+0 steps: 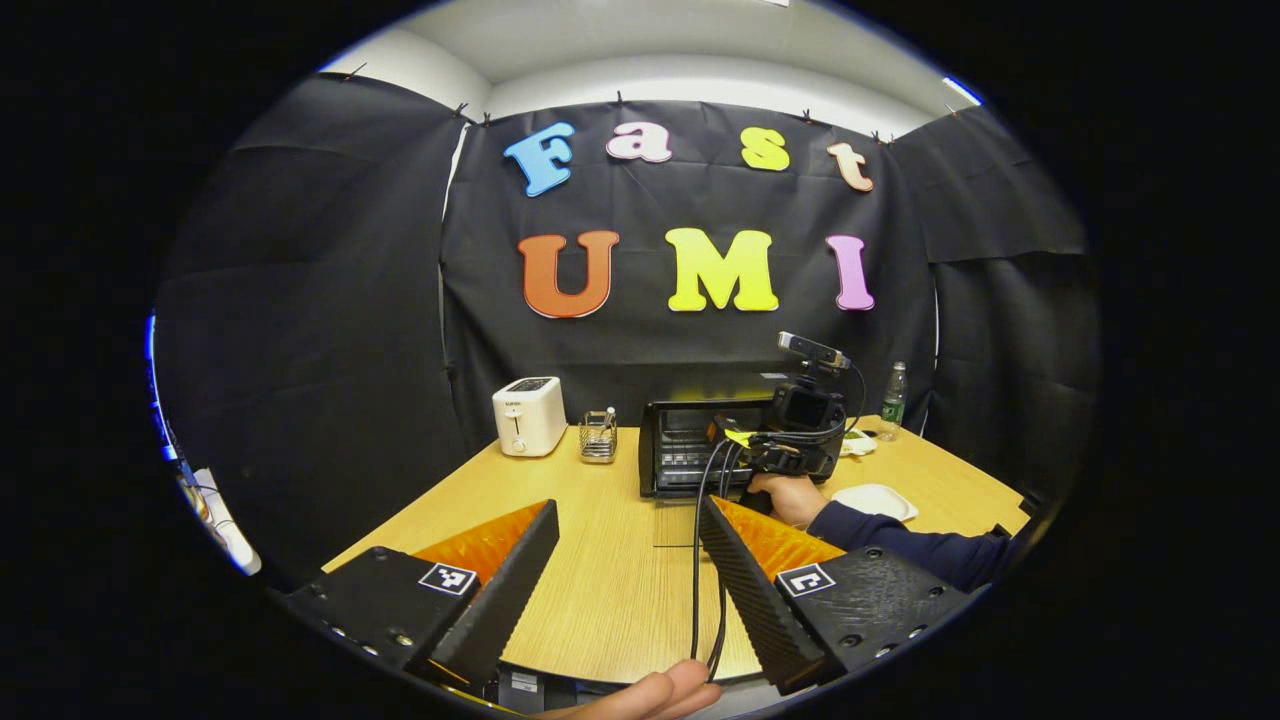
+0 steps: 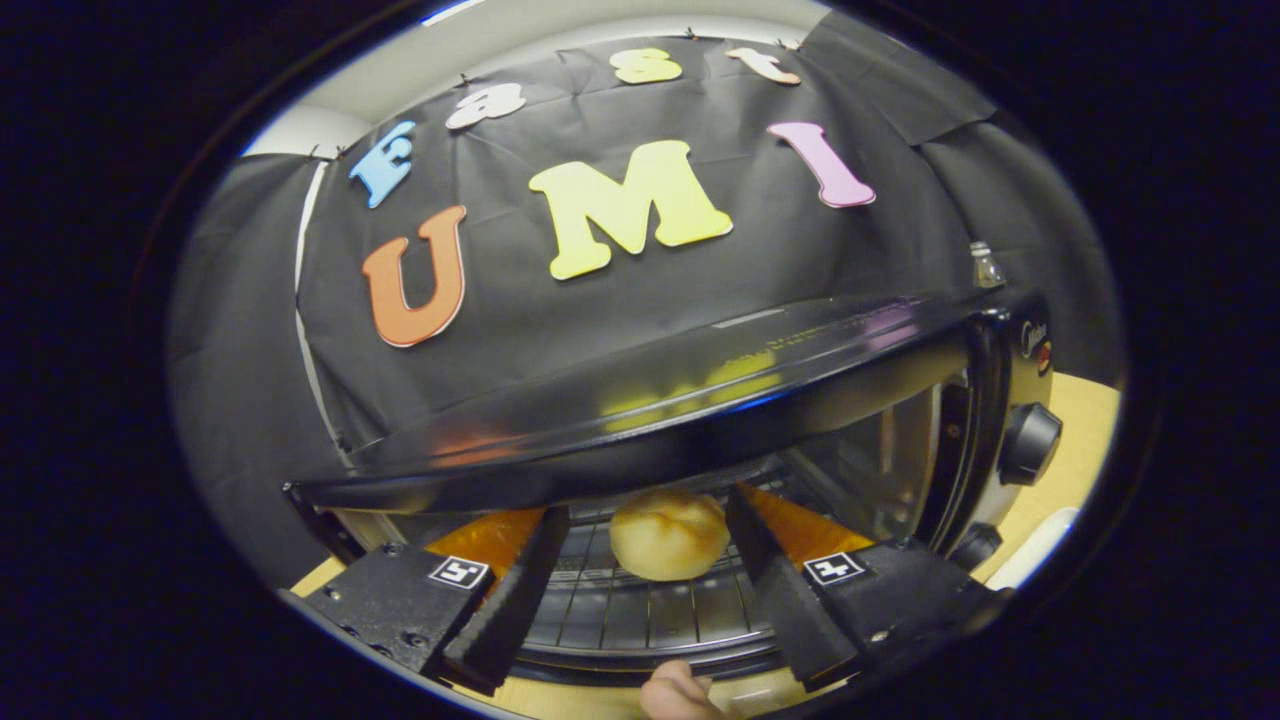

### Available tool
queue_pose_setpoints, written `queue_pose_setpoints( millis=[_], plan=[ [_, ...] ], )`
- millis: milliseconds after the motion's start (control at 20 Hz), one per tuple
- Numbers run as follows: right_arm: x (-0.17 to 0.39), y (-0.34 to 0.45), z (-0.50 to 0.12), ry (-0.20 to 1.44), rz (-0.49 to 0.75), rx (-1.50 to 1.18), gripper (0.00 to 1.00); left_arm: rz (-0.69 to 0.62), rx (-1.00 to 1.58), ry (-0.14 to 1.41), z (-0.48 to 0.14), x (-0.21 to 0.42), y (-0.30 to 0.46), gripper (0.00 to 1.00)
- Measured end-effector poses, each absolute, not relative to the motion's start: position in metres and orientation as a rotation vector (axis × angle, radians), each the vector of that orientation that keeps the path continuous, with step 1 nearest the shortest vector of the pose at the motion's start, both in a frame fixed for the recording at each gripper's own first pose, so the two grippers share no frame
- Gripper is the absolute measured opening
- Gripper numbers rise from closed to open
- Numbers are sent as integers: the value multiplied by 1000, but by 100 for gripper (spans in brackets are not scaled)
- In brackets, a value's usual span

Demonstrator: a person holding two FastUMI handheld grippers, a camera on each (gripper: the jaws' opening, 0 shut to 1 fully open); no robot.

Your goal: Open the electric oven with the left hand, put the food in, and close the electric oven.

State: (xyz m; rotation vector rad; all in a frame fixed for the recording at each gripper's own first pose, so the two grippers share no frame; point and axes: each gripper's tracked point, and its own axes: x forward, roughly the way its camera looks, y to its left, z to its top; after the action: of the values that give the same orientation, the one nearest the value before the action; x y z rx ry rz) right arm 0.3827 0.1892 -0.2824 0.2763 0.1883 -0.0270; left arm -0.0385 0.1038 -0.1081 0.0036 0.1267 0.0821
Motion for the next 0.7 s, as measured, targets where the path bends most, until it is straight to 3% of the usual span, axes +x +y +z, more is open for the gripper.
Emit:
queue_pose_setpoints(
  millis=[700],
  plan=[
    [254, 167, -259, 327, 137, 340, 95, 29, -47, 127, -103, -46, 69, 93]
  ],
)
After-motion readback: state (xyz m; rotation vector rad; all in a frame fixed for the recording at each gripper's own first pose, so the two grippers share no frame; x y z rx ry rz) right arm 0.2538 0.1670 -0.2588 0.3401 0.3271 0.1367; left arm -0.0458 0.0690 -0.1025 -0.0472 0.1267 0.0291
